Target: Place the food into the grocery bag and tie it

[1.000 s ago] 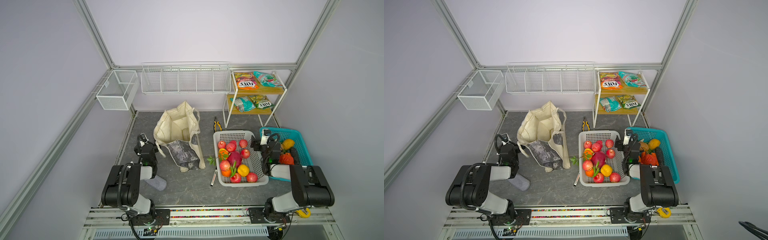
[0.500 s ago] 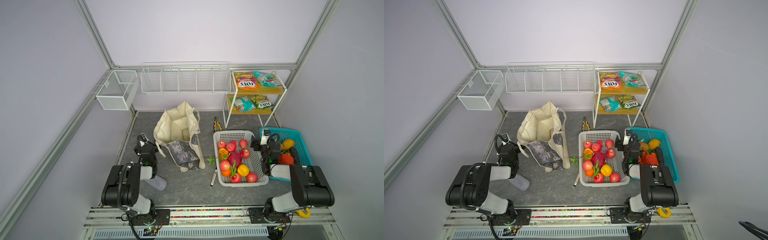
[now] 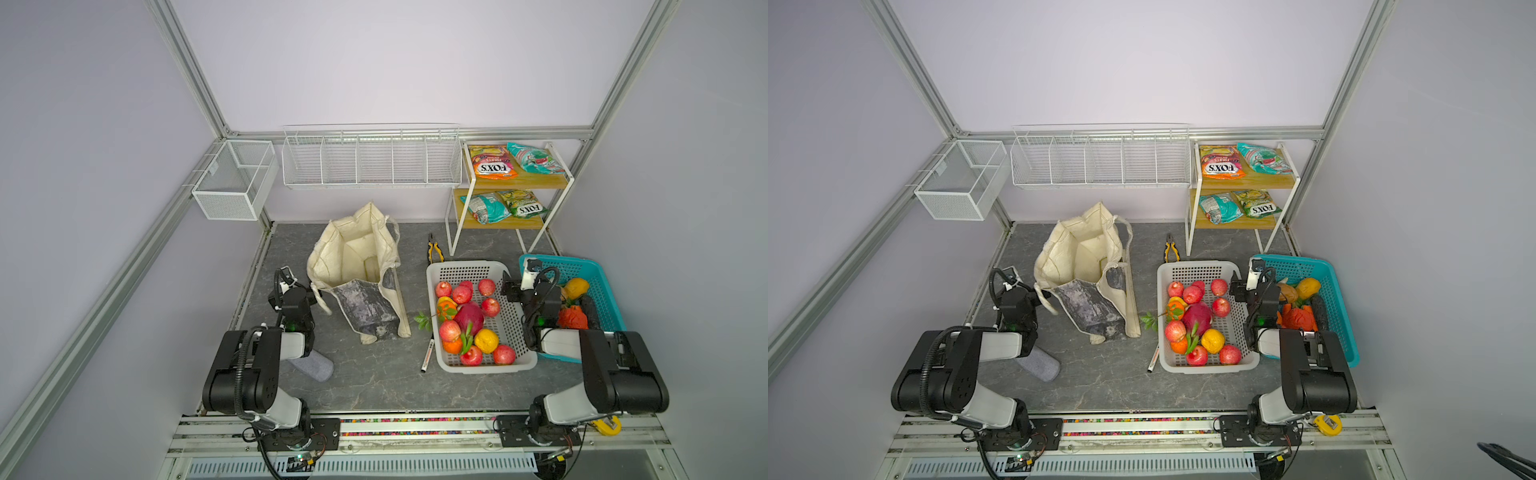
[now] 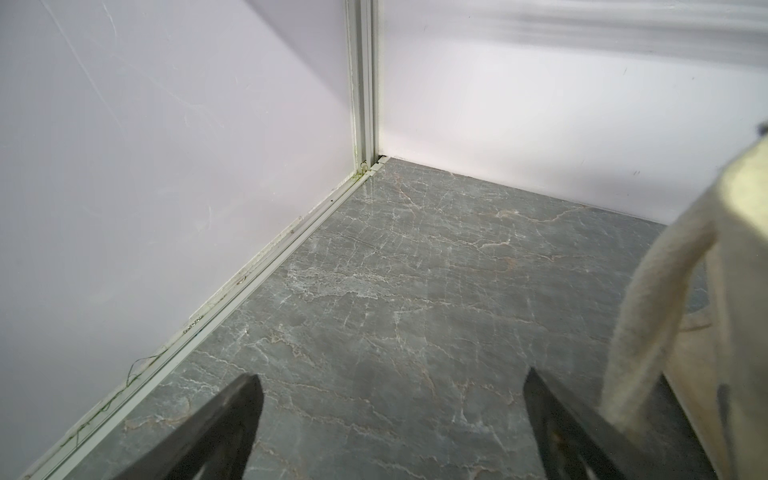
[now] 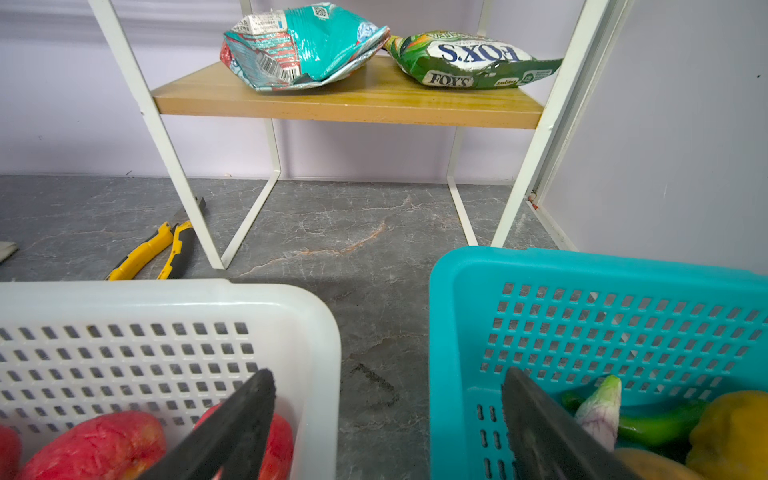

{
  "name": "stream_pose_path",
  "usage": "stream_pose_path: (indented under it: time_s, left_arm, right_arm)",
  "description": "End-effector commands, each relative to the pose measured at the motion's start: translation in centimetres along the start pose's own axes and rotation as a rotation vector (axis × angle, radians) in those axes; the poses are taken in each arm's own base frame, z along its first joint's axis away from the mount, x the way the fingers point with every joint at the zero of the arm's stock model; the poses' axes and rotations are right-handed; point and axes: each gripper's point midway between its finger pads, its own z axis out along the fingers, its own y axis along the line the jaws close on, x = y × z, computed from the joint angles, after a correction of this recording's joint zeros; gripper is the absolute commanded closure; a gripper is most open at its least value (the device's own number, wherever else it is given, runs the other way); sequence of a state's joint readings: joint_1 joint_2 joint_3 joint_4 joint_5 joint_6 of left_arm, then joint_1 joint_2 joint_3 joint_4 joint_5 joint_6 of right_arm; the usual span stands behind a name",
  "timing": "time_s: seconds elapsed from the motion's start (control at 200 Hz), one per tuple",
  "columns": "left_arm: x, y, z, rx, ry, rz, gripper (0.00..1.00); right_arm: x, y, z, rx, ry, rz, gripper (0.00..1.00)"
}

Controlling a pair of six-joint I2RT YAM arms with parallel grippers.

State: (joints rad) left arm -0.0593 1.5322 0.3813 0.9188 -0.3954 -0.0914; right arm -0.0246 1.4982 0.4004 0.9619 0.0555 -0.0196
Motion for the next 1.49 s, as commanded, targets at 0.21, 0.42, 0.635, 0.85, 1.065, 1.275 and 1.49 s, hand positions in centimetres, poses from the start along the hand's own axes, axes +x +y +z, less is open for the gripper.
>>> stream_pose_path:
  time_s: [0.21, 0.42, 0.635, 0.85, 1.065, 1.275, 1.49]
  left_arm:
    - [0.1, -1.2, -0.2, 0.054, 0.009, 0.054, 0.00]
    - [-3.7, -0.8, -1.8, -0.003, -0.006, 0.068, 0.01]
    - [-7.0, 0.7, -6.2, -0.084, 0.053, 0.146, 0.03]
    - [-10.9, 4.9, -12.6, -0.190, 0.106, 0.031, 0.01]
    - [-14.4, 8.3, -18.1, -0.284, 0.167, -0.149, 0.07]
    - [-13.4, 4.4, -17.0, -0.156, 0.349, -0.275, 0.06]
    - [-10.6, 0.7, -15.3, -0.061, 0.518, -0.338, 0.01]
  right_arm:
    - [3.0, -0.5, -0.1, 0.038, 0.153, 0.012, 0.12]
    - [-1.3, -1.6, -1.0, 0.103, 0.206, 0.081, 0.12]
    - [-4.0, -3.3, -3.3, 0.237, 0.321, 0.251, 0.08]
    - [-5.9, -2.4, -6.2, 0.221, 0.376, 0.373, 0.03]
    - [-7.7, 0.5, -8.6, 0.122, 0.458, 0.473, 0.00]
    - [-10.2, 7.3, -9.9, -0.070, 0.563, 0.469, 0.02]
    - [-13.5, 17.3, -12.5, -0.264, 0.633, 0.387, 0.04]
